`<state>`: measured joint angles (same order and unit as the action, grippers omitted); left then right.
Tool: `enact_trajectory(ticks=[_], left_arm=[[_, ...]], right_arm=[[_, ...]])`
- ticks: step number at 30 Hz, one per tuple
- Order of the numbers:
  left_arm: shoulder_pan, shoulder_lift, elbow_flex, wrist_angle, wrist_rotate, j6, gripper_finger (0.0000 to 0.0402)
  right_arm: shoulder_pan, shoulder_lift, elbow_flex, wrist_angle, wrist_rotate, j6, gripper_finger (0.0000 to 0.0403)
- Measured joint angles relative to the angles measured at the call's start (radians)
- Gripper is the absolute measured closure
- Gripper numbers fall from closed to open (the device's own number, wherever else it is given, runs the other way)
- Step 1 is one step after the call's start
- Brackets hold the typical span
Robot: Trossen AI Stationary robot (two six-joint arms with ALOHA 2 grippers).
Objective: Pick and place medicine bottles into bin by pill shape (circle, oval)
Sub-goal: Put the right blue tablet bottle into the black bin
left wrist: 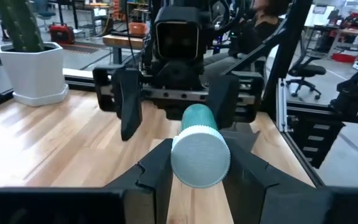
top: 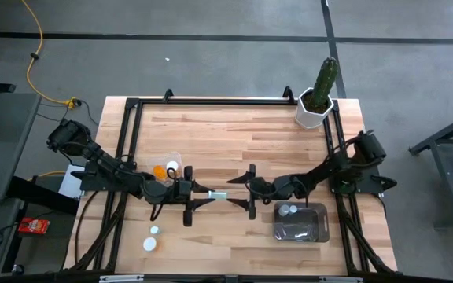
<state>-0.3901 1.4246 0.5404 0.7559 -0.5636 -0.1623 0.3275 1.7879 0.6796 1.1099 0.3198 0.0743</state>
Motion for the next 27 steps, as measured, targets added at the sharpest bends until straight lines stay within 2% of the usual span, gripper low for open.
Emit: enact_trajectory(ticks=[7, 12, 19, 22, 27], left_arm=[[0.015, 0.0, 0.0, 0.003, 0.016, -0.025, 0.0294], [0.018, 0.0, 0.0, 0.003, 0.037, -0.028, 0.0293], [0.014, 0.0, 0.0, -0.005, 0.031, -0.018, 0.0293], [0.014, 0.0, 0.001, -0.005, 0.029, -0.018, 0.0293], [0.014, 0.0, 0.001, -0.004, 0.028, -0.018, 0.0293]], right_arm=[[0.0, 0.031, 0.067, 0.022, -0.043, -0.005, 0.0116], [0.0, 0.047, 0.144, -0.089, -0.045, -0.024, 0.0116], [0.003, 0.047, 0.156, -0.096, -0.045, -0.039, 0.0118], [0.013, 0.047, 0.156, -0.096, -0.028, -0.055, 0.0132], [0.023, 0.045, 0.156, -0.095, -0.006, -0.058, 0.0179]])
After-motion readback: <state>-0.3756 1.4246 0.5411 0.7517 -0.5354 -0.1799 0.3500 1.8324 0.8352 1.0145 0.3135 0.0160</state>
